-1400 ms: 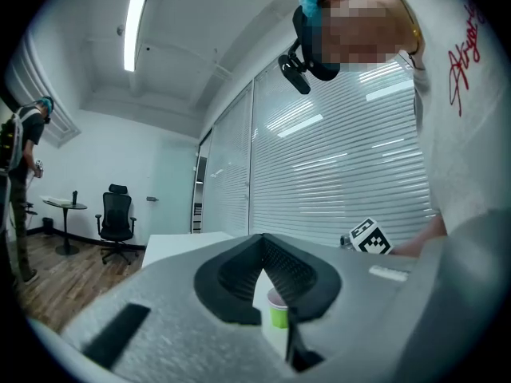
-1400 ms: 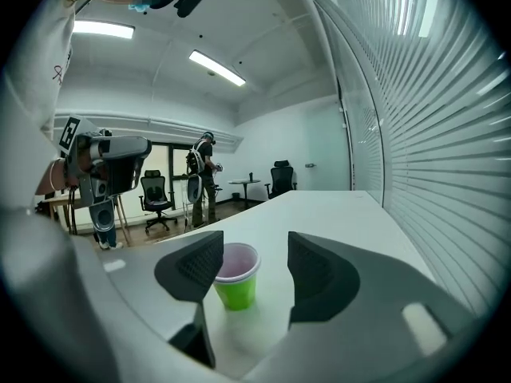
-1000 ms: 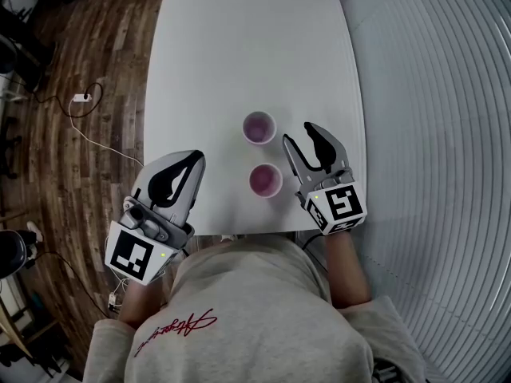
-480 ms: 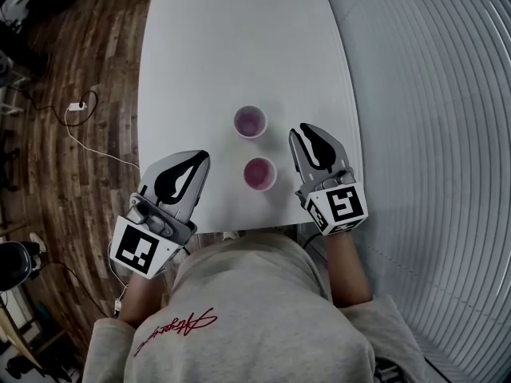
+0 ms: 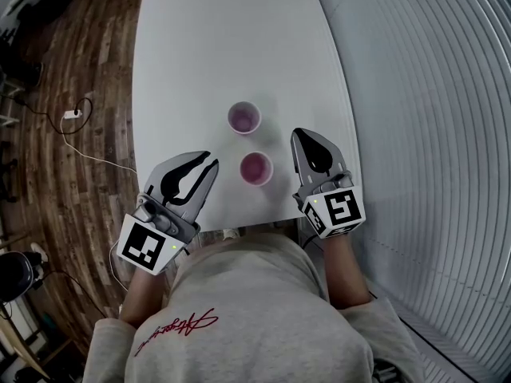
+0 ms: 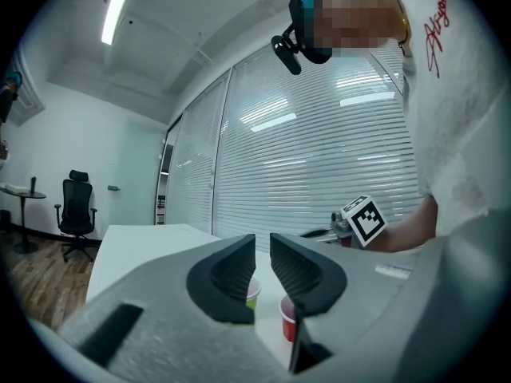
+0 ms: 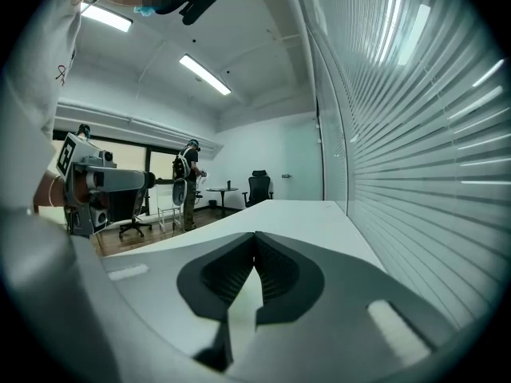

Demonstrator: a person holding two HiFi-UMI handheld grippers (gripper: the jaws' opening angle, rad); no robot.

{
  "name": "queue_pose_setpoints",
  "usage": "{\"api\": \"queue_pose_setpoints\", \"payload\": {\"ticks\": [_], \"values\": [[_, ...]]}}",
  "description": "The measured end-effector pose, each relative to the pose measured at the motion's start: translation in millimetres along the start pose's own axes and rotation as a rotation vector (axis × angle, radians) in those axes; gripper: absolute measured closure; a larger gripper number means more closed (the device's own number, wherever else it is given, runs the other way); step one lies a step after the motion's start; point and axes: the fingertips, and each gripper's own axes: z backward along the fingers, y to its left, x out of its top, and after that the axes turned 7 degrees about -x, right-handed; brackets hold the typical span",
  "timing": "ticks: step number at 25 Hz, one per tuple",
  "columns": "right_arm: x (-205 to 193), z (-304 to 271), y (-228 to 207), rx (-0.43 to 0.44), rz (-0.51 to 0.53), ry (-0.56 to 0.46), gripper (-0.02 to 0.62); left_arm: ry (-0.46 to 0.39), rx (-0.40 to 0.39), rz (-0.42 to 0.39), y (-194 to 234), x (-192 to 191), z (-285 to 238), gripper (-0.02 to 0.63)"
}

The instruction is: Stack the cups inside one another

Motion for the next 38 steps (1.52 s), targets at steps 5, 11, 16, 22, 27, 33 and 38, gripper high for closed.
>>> {"api": "queue_pose_setpoints", "payload": {"ticks": [5, 11, 16, 22, 27, 33, 38], "values": [[-9, 11, 4, -0.018, -0.006, 0.000, 0.598, 0.019, -0.045, -0.006, -11, -14, -2, 0.512], [-11, 21, 8, -0.045, -0.034, -0.004, 0.598, 0.063, -0.117, -0.012, -22, -34, -8, 0.463], [-19, 33, 6, -0.068, -0.036, 0.003, 0.598, 0.195, -0.244, -0.089, -45, -70, -15, 0.380], [-24, 43, 7, -0.090, -0.048, 0.013, 0.598, 0.254, -0.295, -0.100, -54, -96, -21, 0.325], [-19, 46, 7, -0.097, -0.056, 0.030, 0.598, 0.283, -0.314, -0.106, -57, -100, -29, 0.299], [-14, 45, 3, -0.095, -0.038, 0.039, 0.598, 0.289, -0.305, -0.079, -54, -110, -40, 0.281], [-11, 45, 1, -0.098, -0.036, 0.050, 0.598, 0.300, -0.310, -0.040, -52, -118, -44, 0.279]]}}
